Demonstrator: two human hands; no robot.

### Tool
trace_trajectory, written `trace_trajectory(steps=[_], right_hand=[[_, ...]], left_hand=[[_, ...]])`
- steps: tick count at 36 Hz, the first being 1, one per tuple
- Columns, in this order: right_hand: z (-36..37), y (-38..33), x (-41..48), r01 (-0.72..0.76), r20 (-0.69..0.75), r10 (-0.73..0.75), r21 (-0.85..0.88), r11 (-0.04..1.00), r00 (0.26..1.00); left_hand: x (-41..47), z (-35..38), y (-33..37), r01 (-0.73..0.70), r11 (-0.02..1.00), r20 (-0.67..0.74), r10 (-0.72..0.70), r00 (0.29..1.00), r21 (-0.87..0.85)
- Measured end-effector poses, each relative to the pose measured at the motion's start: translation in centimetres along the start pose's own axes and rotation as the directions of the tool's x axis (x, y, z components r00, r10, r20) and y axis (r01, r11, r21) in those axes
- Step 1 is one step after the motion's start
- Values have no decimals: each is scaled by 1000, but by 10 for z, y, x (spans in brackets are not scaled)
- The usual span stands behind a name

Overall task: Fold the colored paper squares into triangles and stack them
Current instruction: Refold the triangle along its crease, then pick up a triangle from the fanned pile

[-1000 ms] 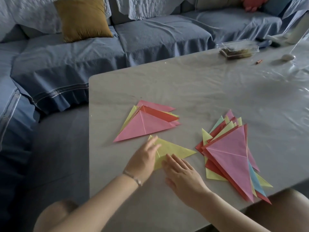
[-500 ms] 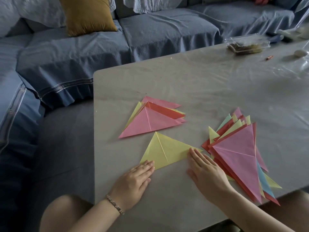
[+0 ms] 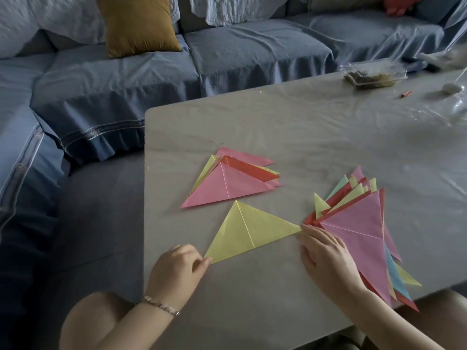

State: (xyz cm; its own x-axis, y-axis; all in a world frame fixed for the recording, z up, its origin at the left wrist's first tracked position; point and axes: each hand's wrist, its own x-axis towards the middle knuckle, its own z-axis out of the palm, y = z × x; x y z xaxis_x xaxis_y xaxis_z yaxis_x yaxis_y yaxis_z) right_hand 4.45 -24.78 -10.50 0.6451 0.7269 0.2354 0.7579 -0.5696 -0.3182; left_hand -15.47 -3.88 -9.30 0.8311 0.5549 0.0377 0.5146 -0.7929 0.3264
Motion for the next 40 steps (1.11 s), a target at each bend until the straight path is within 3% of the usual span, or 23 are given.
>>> trace_trajectory(steps=[3, 8, 15, 18, 23, 27, 31, 34, 37, 39, 40], right_hand=[[-14, 11, 5, -116, 3, 116, -24, 993, 993], [-33, 33, 17, -367, 240, 403, -182, 912, 883], [-34, 40, 20, -275, 253, 342, -265, 924, 905], [-36, 42, 20, -260, 266, 326, -257, 931, 907], [-37, 42, 14, -283, 223, 319, -178, 942, 921], [-43, 33, 11, -283, 200, 312, -163, 945, 929], [-48, 13, 12, -311, 208, 327, -108, 944, 922], [-46, -3, 14, -323, 216, 321, -29, 946, 922], [-44, -18, 12, -336, 183, 309, 147, 930, 933], [-41, -31, 11, -295, 139, 266, 265, 918, 954], [-39, -38, 11, -278, 119, 252, 313, 908, 960]], left_hand=[[18, -2, 25, 203, 979, 142, -204, 968, 23], [40, 5, 50, 295, 952, 260, -307, 916, 84], [50, 3, 51, 443, 894, 340, -436, 833, 62], [48, 1, 51, 420, 902, 336, -428, 839, 100], [43, 1, 50, 346, 937, 261, -320, 911, -58], [62, -16, 49, 306, 939, 101, -293, 951, -158], [102, -34, 35, 334, 937, -23, -338, 941, -98], [125, -44, 23, 378, 924, -23, -380, 925, -63], [126, -45, 27, 298, 953, -113, -291, 950, 58], [115, -40, 43, 196, 976, -87, -204, 975, -92], [106, -38, 55, 213, 942, 11, -218, 976, -259]])
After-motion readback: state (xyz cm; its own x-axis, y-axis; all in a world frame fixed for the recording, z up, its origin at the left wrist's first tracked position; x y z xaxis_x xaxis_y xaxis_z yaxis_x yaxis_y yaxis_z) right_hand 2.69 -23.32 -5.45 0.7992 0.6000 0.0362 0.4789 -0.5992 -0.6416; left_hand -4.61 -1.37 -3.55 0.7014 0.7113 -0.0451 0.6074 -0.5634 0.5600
